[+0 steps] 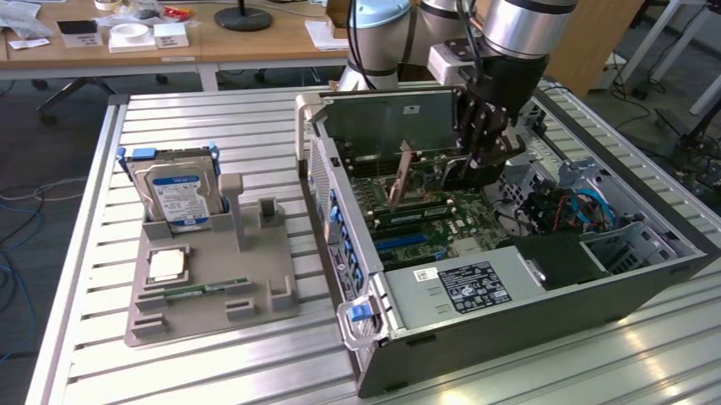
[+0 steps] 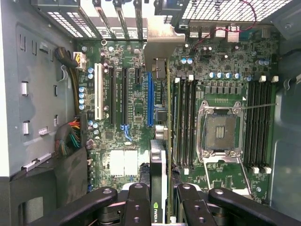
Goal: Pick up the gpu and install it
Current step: 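Insert the gpu into the slot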
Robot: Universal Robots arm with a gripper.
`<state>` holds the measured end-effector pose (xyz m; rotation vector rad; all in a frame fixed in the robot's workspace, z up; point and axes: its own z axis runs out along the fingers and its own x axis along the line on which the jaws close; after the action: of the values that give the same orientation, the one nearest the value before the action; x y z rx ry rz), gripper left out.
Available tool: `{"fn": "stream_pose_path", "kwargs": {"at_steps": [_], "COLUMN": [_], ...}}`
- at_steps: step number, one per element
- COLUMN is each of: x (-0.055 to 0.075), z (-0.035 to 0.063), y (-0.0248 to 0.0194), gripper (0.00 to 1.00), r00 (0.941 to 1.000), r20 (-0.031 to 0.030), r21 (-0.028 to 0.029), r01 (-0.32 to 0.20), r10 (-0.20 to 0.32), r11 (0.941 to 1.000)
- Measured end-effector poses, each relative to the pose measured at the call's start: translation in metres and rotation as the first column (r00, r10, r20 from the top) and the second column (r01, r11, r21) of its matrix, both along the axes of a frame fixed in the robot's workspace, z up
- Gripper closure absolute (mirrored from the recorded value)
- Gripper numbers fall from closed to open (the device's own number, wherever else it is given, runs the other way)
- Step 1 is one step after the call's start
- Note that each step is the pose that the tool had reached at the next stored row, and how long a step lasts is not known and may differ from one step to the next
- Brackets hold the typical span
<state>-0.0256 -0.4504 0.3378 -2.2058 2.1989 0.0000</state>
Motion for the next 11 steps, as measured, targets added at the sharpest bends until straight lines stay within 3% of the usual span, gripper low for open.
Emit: {"fn": "stream_pose_path", "kwargs": {"at_steps": [11], "x": [0.0], "z": [-0.0127], "y": [0.0], "gripper": [0.73], "r00": [1.0], "r20": [0.0], "r21": [0.0], "r01": [0.0], "r10": [0.0], "r11": [1.0]}}
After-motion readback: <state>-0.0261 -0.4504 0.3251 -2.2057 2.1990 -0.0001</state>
